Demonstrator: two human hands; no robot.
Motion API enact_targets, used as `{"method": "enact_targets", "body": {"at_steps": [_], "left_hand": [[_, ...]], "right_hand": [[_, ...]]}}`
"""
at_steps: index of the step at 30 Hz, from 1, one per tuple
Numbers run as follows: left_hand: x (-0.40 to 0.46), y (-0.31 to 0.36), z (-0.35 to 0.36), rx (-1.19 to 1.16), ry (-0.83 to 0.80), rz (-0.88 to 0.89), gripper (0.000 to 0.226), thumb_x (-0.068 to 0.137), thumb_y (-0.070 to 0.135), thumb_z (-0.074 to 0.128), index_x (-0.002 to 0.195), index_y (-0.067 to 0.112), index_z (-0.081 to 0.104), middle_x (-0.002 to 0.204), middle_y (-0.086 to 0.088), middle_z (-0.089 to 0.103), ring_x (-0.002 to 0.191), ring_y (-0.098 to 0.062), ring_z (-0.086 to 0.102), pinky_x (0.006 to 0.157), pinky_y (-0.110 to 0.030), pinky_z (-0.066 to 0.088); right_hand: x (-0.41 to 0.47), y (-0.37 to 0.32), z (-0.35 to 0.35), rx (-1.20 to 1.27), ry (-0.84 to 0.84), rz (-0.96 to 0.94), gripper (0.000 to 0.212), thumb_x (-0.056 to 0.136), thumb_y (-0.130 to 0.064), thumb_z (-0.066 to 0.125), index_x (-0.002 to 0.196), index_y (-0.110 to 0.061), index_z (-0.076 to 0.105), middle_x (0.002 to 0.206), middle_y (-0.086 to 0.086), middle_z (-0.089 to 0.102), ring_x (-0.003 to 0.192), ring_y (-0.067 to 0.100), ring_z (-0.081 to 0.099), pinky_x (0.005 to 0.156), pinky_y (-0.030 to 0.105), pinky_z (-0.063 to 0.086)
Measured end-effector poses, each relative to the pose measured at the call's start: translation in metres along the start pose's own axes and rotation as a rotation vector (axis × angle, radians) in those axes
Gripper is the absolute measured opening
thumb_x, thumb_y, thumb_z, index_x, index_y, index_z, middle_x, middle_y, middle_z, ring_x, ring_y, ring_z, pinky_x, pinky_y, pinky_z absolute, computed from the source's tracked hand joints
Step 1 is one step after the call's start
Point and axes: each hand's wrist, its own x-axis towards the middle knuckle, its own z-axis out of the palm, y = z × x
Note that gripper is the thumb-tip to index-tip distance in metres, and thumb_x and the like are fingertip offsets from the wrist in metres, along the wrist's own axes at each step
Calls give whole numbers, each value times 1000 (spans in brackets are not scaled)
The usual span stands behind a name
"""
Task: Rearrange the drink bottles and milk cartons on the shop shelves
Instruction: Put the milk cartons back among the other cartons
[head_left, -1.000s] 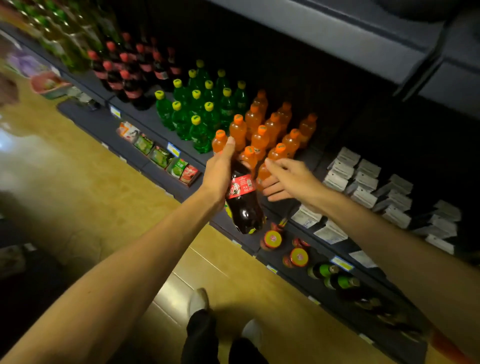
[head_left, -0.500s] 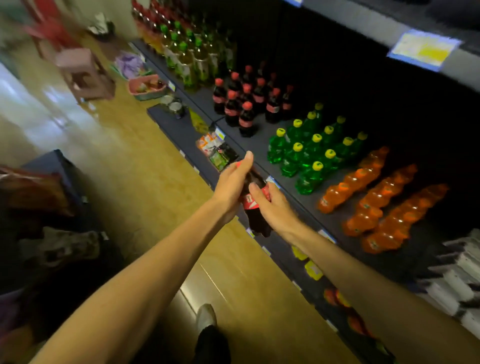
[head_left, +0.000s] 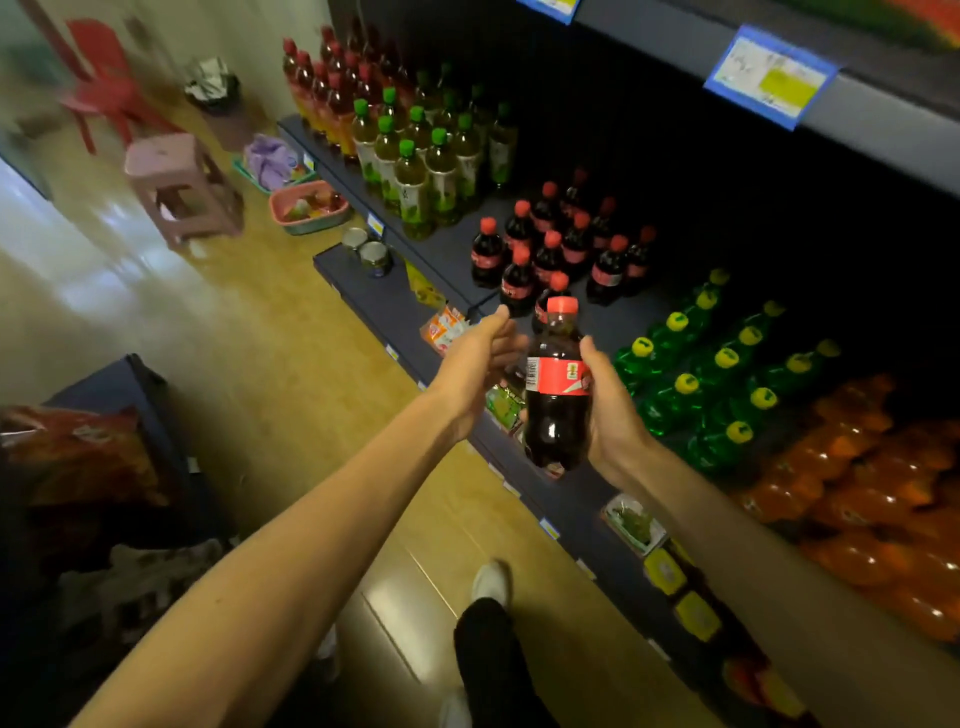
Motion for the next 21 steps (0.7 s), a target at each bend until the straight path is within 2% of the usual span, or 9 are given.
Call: {"method": "enact_targets", "body": {"at_steps": [2, 5, 7, 9, 10, 14, 17, 19, 21], "left_hand": [[26, 10, -1, 7, -7, -19, 28, 101, 41, 44, 97, 20, 62, 104, -3, 67, 99, -19, 52, 76, -24, 40], [63, 27, 0, 40, -19, -54, 27, 101, 38, 46, 87, 21, 62, 104, -2, 69, 96, -18, 57, 80, -25, 44], [84, 37, 3, 23, -31, -70, 27, 101, 37, 47, 99, 17, 66, 100, 0, 71, 92, -15, 61, 86, -28, 45], [102, 46, 8, 27, -44, -85, 32, 101, 36, 48, 114, 12, 65, 99, -1, 71, 87, -13, 62, 85, -28, 46], [110, 50, 11, 40, -53, -93, 32, 101, 35, 48, 115, 11, 65, 98, -1, 71, 85, -13, 62, 84, -28, 46], [146, 61, 25, 69, -117, -122, 24, 100, 34, 49, 99, 18, 67, 94, 1, 71, 84, -14, 63, 80, -28, 47], [175, 65, 30, 85, -171, -157, 25, 99, 35, 50, 106, 16, 66, 93, 2, 72, 81, -12, 62, 68, -23, 48], [195, 69, 33, 99, -213, -161, 26, 99, 35, 50, 110, 17, 65, 95, 2, 72, 82, -11, 63, 67, -22, 49], [214, 77, 34, 130, -252, -168, 27, 100, 33, 47, 111, 17, 65, 98, 2, 73, 83, -11, 64, 69, -21, 50]], "right_hand": [[25, -13, -7, 63, -25, -14, 60, 98, -57, 35, 104, -5, 65, 74, 13, 68, 62, 23, 66, 59, 30, 56], [54, -31, -10, 98, 4, -16, 72, 81, -69, 46, 102, -4, 64, 78, 17, 66, 62, 25, 65, 58, 31, 57], [71, -43, -15, 136, 31, -1, 74, 82, -69, 45, 105, -1, 64, 80, 17, 65, 64, 26, 65, 60, 32, 56], [85, -53, -21, 166, 73, -11, 67, 94, -60, 39, 116, -2, 62, 88, 16, 66, 74, 26, 65, 66, 32, 57], [92, -58, -24, 154, 96, -15, 60, 98, -56, 37, 120, -5, 61, 94, 15, 66, 81, 26, 65, 70, 33, 57], [117, -73, -33, 92, 173, -48, 53, 97, -47, 47, 132, -10, 58, 124, 17, 66, 110, 31, 66, 83, 38, 58], [129, -82, -35, 60, 209, -49, 32, 97, -39, 52, 116, -17, 65, 105, 8, 74, 92, 21, 73, 73, 35, 60], [138, -87, -36, 60, 246, -46, 20, 99, -36, 52, 106, -23, 65, 88, -1, 77, 80, 14, 74, 66, 32, 58], [147, -92, -36, 47, 292, -46, 18, 97, -38, 53, 105, -26, 64, 88, -5, 76, 83, 13, 73, 74, 35, 58]]}}
